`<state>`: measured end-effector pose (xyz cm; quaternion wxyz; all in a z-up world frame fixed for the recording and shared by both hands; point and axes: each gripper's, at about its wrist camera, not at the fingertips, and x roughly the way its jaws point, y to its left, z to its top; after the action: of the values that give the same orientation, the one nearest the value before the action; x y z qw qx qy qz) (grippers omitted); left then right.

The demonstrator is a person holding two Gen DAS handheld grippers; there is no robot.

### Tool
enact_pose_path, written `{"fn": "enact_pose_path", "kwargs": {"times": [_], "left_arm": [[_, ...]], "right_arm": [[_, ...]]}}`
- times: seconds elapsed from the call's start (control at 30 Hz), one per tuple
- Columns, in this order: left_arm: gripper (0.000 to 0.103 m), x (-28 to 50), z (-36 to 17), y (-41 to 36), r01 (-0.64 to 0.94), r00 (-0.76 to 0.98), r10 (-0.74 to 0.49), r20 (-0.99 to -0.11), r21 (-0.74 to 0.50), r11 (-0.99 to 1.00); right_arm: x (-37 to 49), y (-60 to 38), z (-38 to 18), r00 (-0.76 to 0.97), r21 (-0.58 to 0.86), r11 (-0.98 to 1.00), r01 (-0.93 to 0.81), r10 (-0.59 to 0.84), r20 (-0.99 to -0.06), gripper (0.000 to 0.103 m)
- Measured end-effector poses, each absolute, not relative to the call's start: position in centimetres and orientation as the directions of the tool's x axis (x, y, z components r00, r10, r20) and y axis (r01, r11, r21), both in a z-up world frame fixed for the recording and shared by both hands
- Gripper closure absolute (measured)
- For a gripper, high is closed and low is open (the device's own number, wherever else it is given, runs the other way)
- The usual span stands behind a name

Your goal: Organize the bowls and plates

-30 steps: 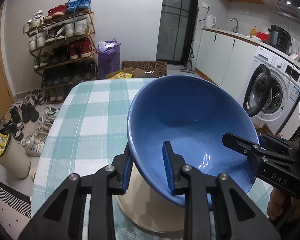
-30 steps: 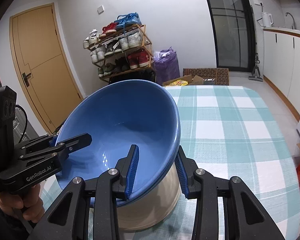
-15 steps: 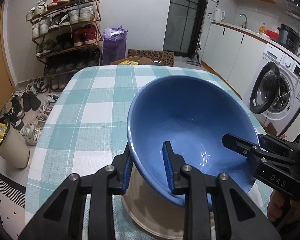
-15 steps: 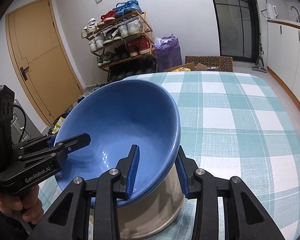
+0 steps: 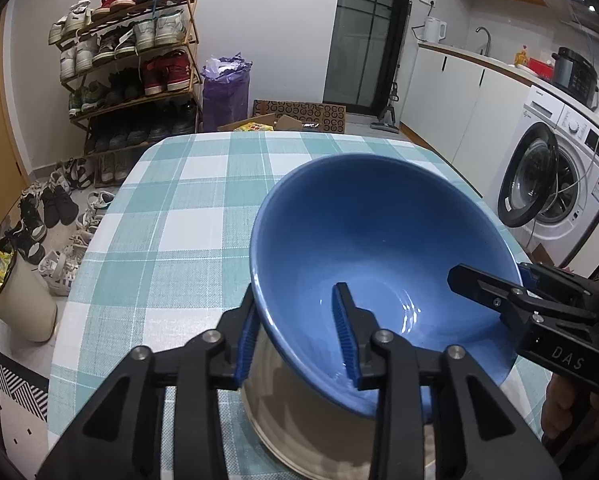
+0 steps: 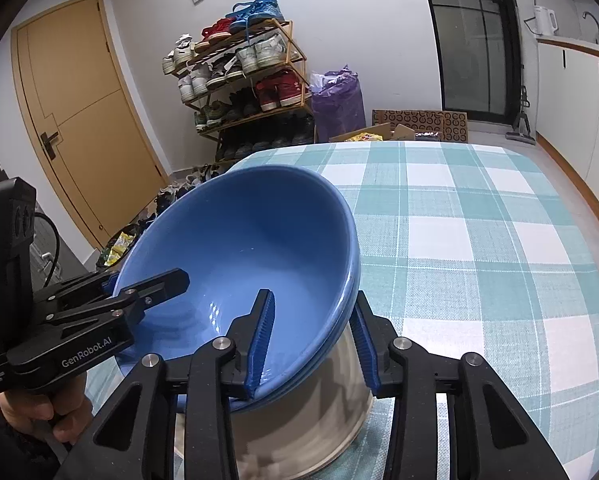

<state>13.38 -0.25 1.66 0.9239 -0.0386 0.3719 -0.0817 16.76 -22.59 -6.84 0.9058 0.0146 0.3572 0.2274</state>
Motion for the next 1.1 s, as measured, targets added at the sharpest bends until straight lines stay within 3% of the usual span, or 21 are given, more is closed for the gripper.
{"fn": "enact_pose_path", "kwargs": {"times": [0.1,0.17,0.33,0.4,0.53,0.67,0.73,0.83,1.1], "left_arm": [[0.055,13.1,2.0,-0.1,0.129,0.717,-0.186,-0.672,-0.134,0.983],[0.05,13.0,2.0,-0.1,0.131,0.721,-0.181,-0.669,-0.124,0.984],[0.045,12.5,2.3,0.2,0.13,0.735,-0.174,-0.656,-0.116,0.985],[0.044,12.3,2.4,0.3,0.132,0.74,-0.171,-0.651,-0.109,0.985],[0.021,11.3,2.9,0.4,0.123,0.773,-0.141,-0.619,-0.071,0.99],[0.012,10.2,3.2,0.5,0.133,0.803,-0.132,-0.581,-0.041,0.99],[0.007,9.6,3.3,0.7,0.128,0.82,-0.123,-0.558,-0.031,0.991],[0.0,8.7,3.4,1.0,0.109,0.851,-0.106,-0.515,-0.023,0.994],[0.0,7.3,3.1,1.8,0.091,0.884,-0.089,-0.458,-0.018,0.996]], "right_arm": [[16.7,-22.7,-6.6,0.647,0.199,0.891,-0.408,0.436,-0.626,0.054],[16.7,-22.9,-6.5,0.649,0.195,0.891,-0.41,0.436,-0.624,0.053],[16.4,-23.4,-6.1,0.665,0.188,0.888,-0.419,0.441,-0.602,0.04],[16.2,-23.8,-6.1,0.667,0.187,0.885,-0.426,0.447,-0.595,0.04],[15.4,-24.3,-5.7,0.684,0.173,0.875,-0.452,0.464,-0.563,0.02],[13.9,-25.2,-5.0,0.72,0.138,0.869,-0.476,0.475,-0.507,0.012],[13.1,-25.5,-4.8,0.734,0.121,0.866,-0.485,0.478,-0.483,0.001],[12.0,-26.1,-4.4,0.755,0.099,0.861,-0.498,0.487,-0.438,0.001],[10.0,-26.9,-4.5,0.773,0.075,0.853,-0.517,0.503,-0.387,0.001]]}}
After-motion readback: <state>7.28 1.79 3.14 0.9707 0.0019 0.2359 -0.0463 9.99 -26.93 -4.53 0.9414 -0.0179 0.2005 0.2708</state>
